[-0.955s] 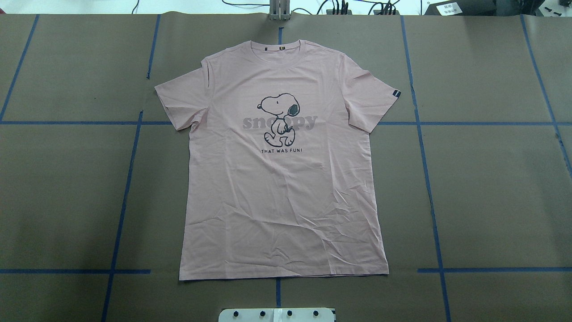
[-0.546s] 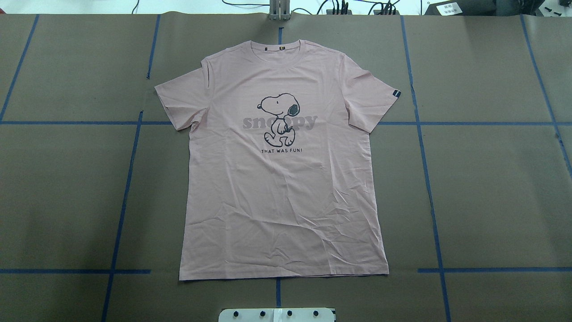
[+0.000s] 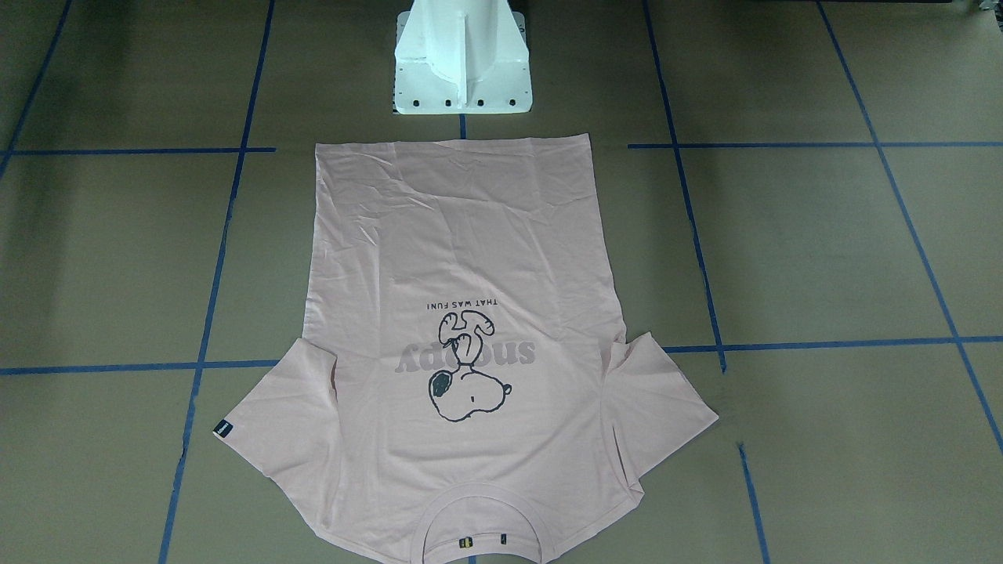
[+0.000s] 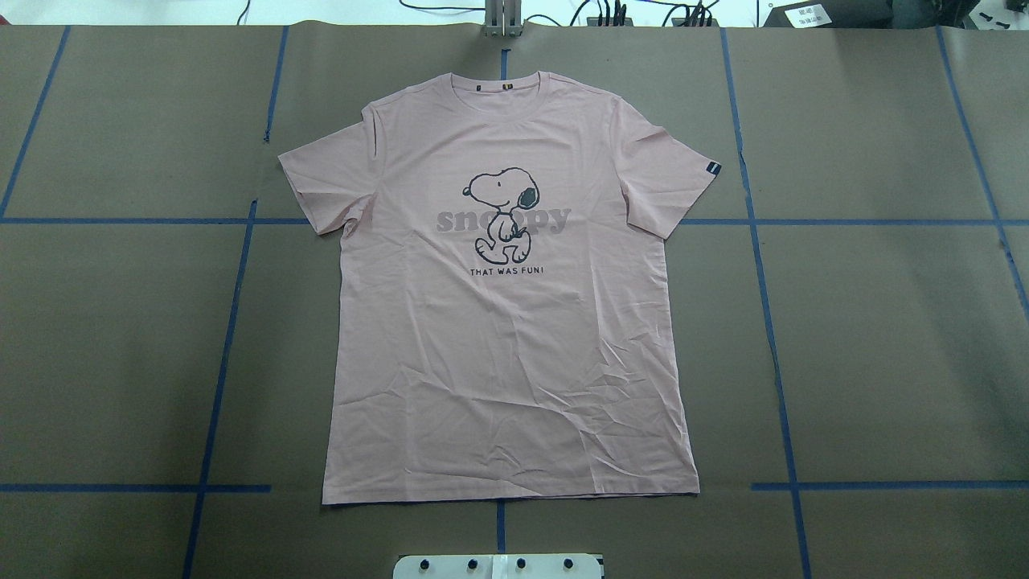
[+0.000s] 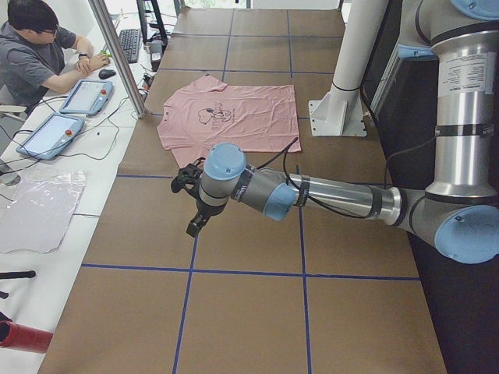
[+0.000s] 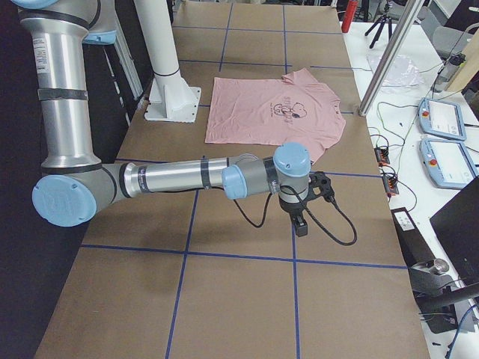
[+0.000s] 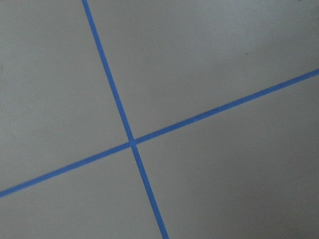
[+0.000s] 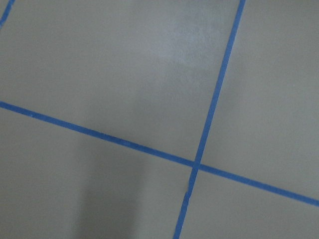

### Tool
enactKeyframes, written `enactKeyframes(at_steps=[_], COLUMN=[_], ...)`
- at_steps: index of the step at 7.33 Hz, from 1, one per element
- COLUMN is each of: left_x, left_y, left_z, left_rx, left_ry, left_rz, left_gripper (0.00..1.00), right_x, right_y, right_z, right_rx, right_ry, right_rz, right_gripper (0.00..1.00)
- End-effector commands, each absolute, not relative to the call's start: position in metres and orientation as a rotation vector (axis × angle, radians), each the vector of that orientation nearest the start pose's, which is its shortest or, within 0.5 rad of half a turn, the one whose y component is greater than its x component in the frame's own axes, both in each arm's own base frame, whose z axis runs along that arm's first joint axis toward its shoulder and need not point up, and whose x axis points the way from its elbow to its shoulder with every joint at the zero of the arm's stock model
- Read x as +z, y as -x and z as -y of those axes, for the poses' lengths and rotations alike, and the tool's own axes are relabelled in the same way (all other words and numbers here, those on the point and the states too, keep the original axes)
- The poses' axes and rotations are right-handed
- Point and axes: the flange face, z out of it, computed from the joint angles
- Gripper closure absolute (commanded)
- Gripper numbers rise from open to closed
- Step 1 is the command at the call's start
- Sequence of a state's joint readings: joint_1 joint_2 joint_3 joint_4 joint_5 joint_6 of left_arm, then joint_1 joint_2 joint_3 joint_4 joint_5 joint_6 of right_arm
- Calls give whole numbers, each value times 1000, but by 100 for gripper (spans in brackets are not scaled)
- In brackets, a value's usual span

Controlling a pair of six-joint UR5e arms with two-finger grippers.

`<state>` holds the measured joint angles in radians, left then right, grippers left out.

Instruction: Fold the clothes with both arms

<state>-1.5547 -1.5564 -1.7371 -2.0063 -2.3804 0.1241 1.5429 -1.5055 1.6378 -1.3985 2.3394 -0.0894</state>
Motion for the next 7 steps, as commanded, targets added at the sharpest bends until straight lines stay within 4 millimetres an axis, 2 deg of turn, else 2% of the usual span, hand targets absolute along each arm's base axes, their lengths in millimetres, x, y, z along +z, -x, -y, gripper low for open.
enactKeyframes(at_steps=[1,2,3,4,5,6,7], left_x=[516,516,522,525,526,525,525], left_y=[50,50,50,47,36,27,24], left_z=[559,567,567,567,567,567,568], left_rx=[415,372,342,341,358,372,373], left_ry=[-724,-743,-785,-811,-812,-808,-804], left_rz=[-750,-768,-782,-790,-798,-805,-808], left_gripper=[0,0,0,0,0,0,0], right_x=[570,548,534,496,463,434,406], right_y=[-46,-44,-4,42,95,168,224], right_z=[547,554,563,586,603,616,626], right_rx=[-213,-220,-191,-83,9,67,122], right_ry=[-361,-427,-427,-408,-408,-430,-445], right_rz=[784,787,821,852,841,799,794], right_gripper=[0,0,0,0,0,0,3])
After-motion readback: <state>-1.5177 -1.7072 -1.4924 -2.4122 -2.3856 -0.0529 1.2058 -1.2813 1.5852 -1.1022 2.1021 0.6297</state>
